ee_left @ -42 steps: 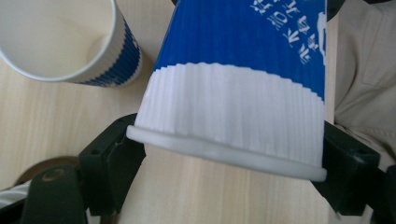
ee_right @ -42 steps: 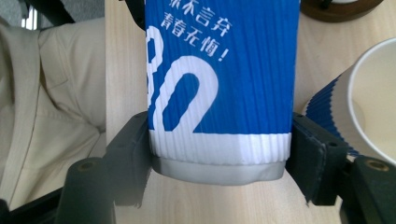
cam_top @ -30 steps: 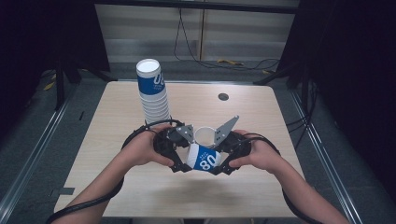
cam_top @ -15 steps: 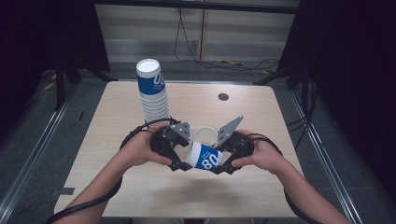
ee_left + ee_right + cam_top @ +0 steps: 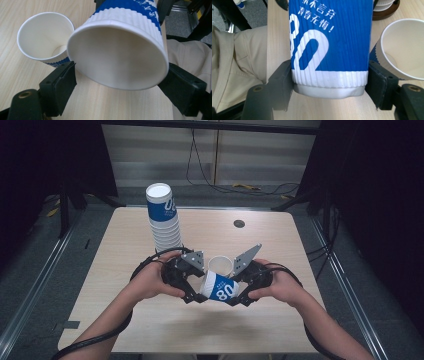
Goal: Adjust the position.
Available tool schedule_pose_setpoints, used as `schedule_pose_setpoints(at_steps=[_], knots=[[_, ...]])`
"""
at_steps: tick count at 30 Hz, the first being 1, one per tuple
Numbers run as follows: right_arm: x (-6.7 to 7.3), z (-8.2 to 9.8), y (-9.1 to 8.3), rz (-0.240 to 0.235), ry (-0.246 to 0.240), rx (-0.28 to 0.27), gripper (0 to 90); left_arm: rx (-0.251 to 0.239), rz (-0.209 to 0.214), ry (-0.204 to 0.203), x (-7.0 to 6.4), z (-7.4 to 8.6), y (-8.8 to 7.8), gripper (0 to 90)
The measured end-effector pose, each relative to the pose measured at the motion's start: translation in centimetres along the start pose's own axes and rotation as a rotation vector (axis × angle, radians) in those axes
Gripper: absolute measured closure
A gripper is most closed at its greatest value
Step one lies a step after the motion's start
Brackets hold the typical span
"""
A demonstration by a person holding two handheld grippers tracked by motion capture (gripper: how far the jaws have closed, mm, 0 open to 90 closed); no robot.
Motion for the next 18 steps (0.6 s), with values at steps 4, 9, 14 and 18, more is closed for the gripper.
schedule_pose_setpoints(at_steps=[4, 9, 14, 18], knots=[[0.0, 0.0, 0.0, 0.000, -0.008, -0.020, 29.9, -0.021, 0.000, -0.006, 0.2, -0.1, -0.1, 15.5], [0.0, 0.0, 0.0, -0.008, -0.009, -0.034, 29.9, -0.037, -0.004, -0.003, 0.2, -0.3, -0.1, 15.2], [0.0, -0.4, -0.1, -0.007, -0.032, -0.072, 30.0, -0.068, 0.000, -0.009, 0.2, -0.9, -0.3, 14.0], [-0.1, -0.4, 0.0, -0.003, -0.037, -0.076, 29.9, -0.066, 0.006, -0.013, 0.2, -1.1, -0.3, 13.4]])
Point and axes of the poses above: each handheld gripper's, and its own axes: y roughly forward along the jaws, z roughly out of its underside, x roughly to its left, the point moved 10 cm from there along y, roughly forward along the jaws, and after that the axes turned 14 degrees about -z, right-handed, at the moved point
